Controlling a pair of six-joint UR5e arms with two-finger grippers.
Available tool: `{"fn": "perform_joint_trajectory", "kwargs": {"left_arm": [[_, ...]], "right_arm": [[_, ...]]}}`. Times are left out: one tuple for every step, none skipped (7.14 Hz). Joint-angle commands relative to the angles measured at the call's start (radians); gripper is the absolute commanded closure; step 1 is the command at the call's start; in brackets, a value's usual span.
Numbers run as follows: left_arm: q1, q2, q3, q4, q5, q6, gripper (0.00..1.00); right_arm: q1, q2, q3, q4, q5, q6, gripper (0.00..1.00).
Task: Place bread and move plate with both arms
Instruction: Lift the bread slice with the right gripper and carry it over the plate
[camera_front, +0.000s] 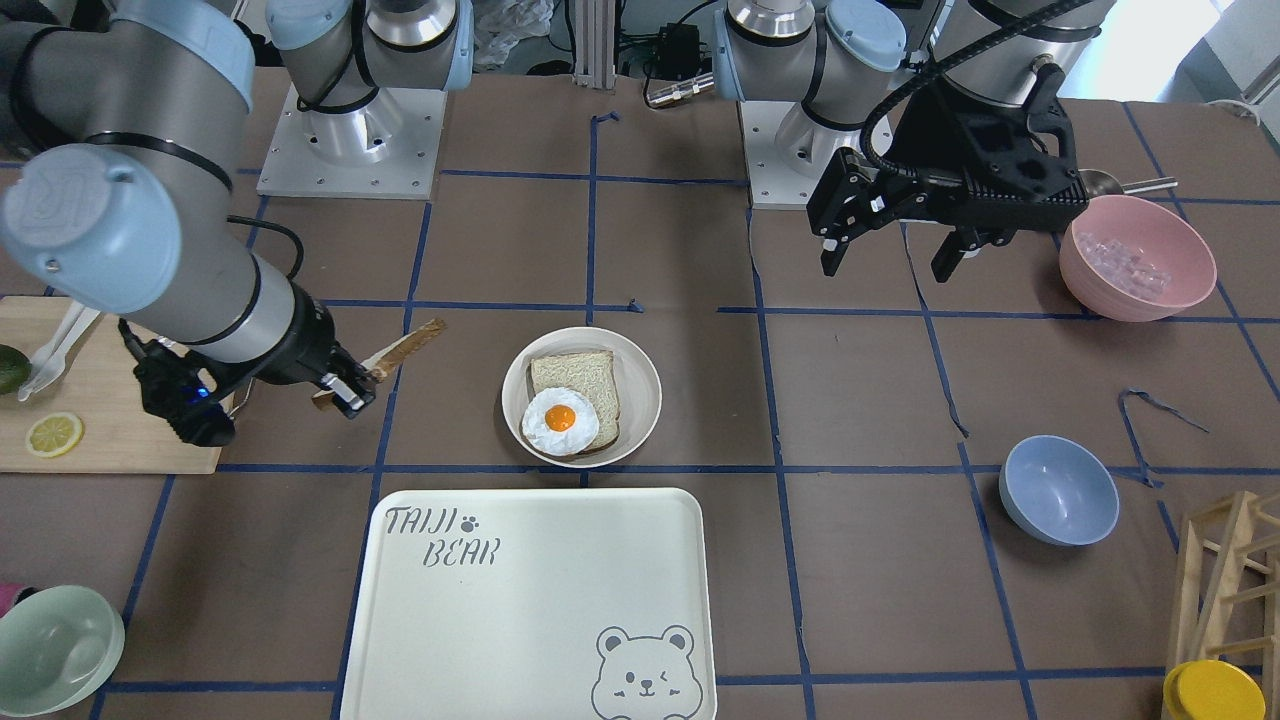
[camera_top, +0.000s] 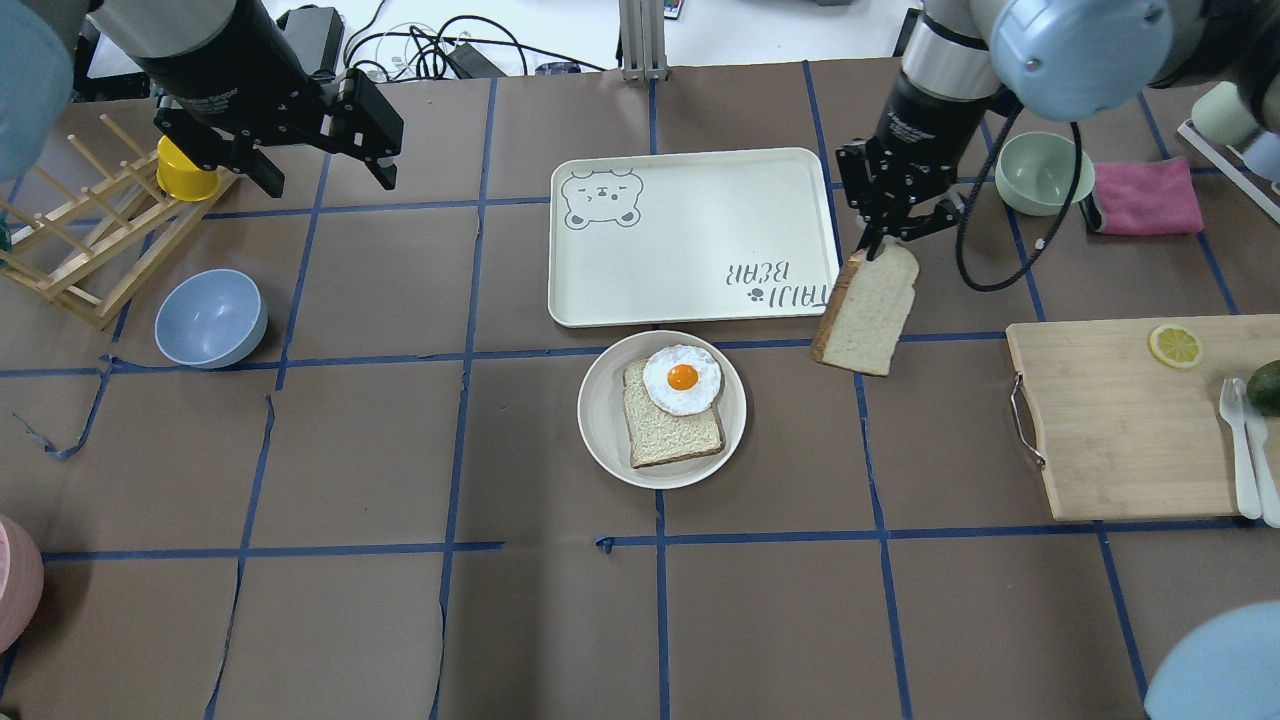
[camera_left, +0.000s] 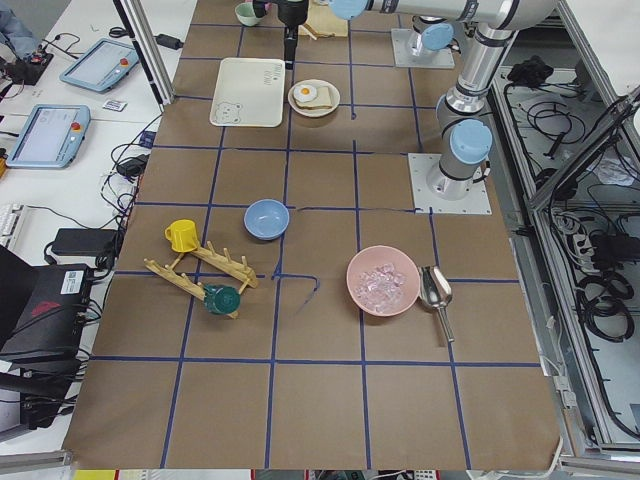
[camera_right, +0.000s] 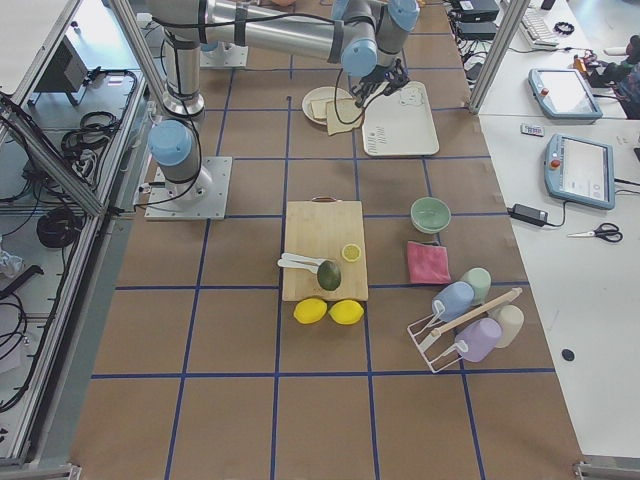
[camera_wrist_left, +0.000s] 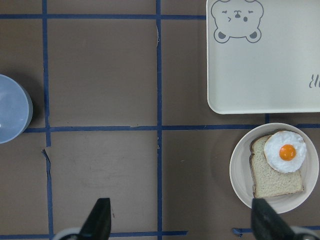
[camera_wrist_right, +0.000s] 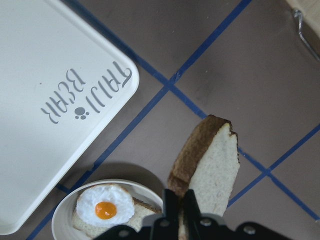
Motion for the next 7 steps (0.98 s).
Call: {"fn": "perform_joint_trajectory", "kwargs": {"left_arm": [[0.0, -0.001, -0.002, 0.0, 0.0, 0.002, 0.0], [0.0, -0.001, -0.002, 0.0, 0.0, 0.002, 0.0], [0.0, -0.001, -0.002, 0.0, 0.0, 0.002, 0.0], [0.0, -0.001, -0.002, 0.0, 0.0, 0.002, 0.0], [0.0, -0.001, -0.002, 0.0, -0.001, 0.0, 0.0], [0.0, -0.001, -0.002, 0.0, -0.001, 0.0, 0.0], [0.0, -0.001, -0.002, 0.0, -0.001, 0.002, 0.0]], "right_arm": [[0.145, 0.054, -0.002, -0.096, 0.023, 0.193, 1.0], [0.185, 0.078, -0.002, -0.124, 0.023, 0.233, 1.0], [0.212, 0.086, 0.001, -0.127, 0.023, 0.249, 1.0], [0.235, 0.098, 0.001, -0.127, 0.023, 0.26, 1.0], [0.248, 0.108, 0.004, -0.122, 0.022, 0.26, 1.0], [0.249, 0.108, 0.005, -0.11, 0.022, 0.26, 1.0], [0.249, 0.112, 0.01, -0.113, 0.02, 0.246, 1.0]]}}
